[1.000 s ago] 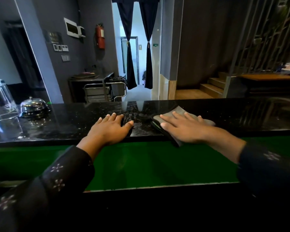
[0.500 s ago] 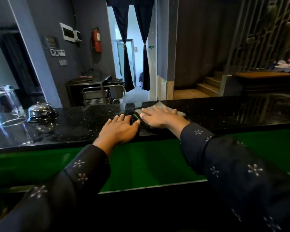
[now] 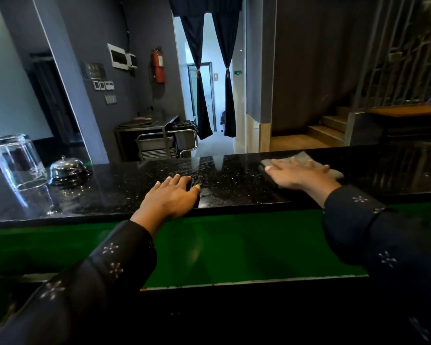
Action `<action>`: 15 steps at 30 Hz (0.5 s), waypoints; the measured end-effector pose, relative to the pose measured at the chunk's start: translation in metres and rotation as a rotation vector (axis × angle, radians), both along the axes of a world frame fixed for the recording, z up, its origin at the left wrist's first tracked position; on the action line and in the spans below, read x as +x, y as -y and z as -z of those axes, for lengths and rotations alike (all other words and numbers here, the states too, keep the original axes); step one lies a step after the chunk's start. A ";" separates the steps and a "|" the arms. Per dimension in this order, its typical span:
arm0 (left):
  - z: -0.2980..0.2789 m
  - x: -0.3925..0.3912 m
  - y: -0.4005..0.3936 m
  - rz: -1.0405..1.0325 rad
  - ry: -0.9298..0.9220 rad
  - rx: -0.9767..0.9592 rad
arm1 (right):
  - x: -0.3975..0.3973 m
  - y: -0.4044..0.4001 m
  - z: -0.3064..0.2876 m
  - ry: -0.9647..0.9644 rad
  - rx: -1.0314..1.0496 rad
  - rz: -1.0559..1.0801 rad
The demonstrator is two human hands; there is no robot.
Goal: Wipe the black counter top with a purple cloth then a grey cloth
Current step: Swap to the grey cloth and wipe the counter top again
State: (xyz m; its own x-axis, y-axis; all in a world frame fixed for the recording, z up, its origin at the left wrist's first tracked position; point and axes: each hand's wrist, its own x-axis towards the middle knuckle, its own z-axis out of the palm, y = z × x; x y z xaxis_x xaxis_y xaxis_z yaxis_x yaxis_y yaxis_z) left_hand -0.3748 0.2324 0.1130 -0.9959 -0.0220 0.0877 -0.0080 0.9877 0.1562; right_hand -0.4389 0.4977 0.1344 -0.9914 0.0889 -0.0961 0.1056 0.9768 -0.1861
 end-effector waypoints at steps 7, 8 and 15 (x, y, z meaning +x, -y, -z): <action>-0.013 0.012 -0.002 0.017 0.046 0.159 | 0.061 0.086 0.013 -0.049 0.048 -0.345; -0.019 0.015 0.002 0.019 0.042 0.261 | 0.063 0.086 0.013 -0.045 0.047 -0.354; -0.036 0.025 0.109 -0.208 0.036 0.085 | 0.014 0.109 0.004 0.012 0.033 -0.294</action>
State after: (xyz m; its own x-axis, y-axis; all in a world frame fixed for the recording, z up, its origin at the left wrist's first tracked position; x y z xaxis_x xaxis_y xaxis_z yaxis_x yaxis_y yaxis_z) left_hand -0.3498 0.1239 0.1485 -0.9716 -0.2331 0.0414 -0.2174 0.9475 0.2344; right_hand -0.4247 0.3885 0.1303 -0.9740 -0.1983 -0.1098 -0.1803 0.9714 -0.1546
